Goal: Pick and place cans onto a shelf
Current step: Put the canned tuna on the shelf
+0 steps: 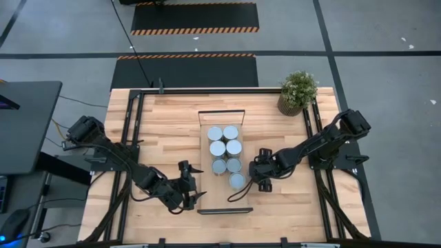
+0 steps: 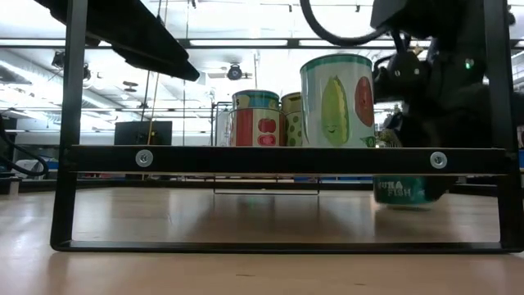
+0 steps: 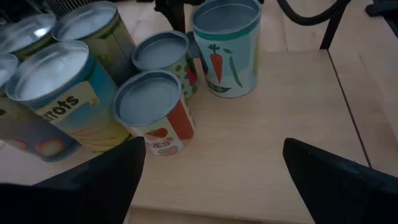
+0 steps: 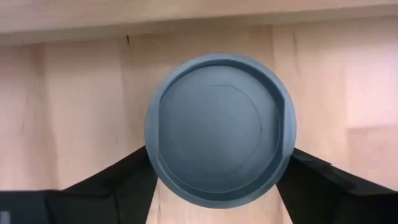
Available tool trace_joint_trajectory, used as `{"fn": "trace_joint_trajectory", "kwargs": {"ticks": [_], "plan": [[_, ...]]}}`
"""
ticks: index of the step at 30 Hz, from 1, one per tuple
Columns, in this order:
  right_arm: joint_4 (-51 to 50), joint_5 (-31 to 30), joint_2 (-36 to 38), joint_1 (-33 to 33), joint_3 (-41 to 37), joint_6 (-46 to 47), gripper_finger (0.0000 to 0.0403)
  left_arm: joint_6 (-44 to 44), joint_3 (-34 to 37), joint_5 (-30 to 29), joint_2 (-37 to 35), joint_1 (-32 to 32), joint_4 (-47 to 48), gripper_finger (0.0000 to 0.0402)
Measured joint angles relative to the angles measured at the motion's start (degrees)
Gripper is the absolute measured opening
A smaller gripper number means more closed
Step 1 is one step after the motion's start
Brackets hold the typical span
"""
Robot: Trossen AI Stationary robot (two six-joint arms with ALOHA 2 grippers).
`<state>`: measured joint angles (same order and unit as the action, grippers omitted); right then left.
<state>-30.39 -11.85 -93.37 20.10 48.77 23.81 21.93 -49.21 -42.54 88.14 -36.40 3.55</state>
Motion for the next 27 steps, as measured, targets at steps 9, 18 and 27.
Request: {"fn": "trace_joint_trajectory", "kwargs": {"ticks": [9,18,27], "plan": [[-16.59,-2.25,4.01,-0.02,11.62,-0.90,0.0283,-13.79,-0.07,-6.16,-0.90,-2.08,-6.28,0.0386],[-21.86,-4.02,7.91,0.21,23.44,-0.96,0.0284,-13.68,-0.07,-6.83,-2.51,-2.45,-7.49,0.0386],[-21.51,-5.74,2.41,2.55,34.96,-4.76,0.0284,-20.95,-0.07,-6.78,-3.93,-3.19,-13.52,0.0386]]}}
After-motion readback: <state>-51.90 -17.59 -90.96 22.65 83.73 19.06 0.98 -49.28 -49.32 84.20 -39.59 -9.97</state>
